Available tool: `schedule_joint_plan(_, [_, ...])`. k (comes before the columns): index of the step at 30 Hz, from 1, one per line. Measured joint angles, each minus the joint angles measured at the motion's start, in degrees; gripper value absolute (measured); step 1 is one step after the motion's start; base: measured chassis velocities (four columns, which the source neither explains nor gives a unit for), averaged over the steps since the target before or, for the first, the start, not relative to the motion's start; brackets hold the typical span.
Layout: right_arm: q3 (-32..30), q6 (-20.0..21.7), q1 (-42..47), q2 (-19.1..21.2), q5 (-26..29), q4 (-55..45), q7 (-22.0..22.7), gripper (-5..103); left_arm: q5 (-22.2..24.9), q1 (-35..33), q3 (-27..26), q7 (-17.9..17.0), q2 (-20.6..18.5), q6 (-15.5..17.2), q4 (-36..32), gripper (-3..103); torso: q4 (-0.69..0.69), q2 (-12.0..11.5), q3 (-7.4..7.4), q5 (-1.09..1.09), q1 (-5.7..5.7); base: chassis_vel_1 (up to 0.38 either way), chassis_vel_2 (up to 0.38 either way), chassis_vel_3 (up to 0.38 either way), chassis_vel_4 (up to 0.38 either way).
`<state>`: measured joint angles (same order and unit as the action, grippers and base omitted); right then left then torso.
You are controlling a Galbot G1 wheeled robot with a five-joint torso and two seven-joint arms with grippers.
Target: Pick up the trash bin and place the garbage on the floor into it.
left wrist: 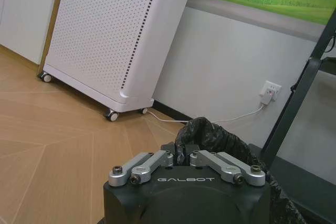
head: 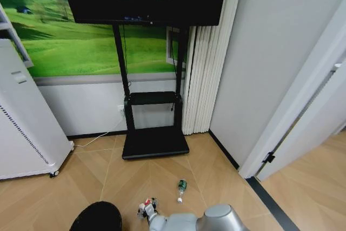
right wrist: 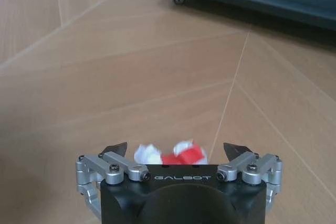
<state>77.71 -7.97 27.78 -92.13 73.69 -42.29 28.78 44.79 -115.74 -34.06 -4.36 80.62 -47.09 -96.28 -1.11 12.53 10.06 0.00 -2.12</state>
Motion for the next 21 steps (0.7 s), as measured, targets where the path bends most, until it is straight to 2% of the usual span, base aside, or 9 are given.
schedule_joint_plan(7, [-4.47, -1.01, -0.17, -0.01, -0.22, -0.98, -0.18, 100, -0.12, -0.05, 0.29, 0.11, 0.47, -0.02, -0.10, 8, 0.00, 0.00, 0.00, 0.00, 0.00, 0.000, 0.000, 0.000, 0.000])
schedule_joint_plan(10, [-6.74, -0.73, 0.23, -0.02, 3.35, -1.52, 1.75, 100, -0.48, -0.03, 0.37, 0.11, 0.58, -0.02, -0.20, 8, 0.01, 0.00, 0.00, 0.00, 0.00, 0.000, 0.000, 0.000, 0.000])
schedule_joint_plan(13, [-8.88, -0.65, 2.07, -0.01, 3.78, 0.68, 2.00, 100, -0.61, 0.00, 0.31, 0.11, 0.56, -0.02, -0.20, 8, 0.00, 0.00, 0.00, -0.01, 0.00, 0.000, 0.000, 0.000, 0.000])
schedule_joint_plan(21, [-9.67, -0.59, 2.85, 0.00, 4.25, 2.95, 0.92, 100, -0.73, 0.05, 0.32, 0.10, 0.77, -0.01, -0.19, 8, 0.00, 0.00, 0.00, -0.01, 0.00, 0.000, 0.000, 0.000, 0.000])
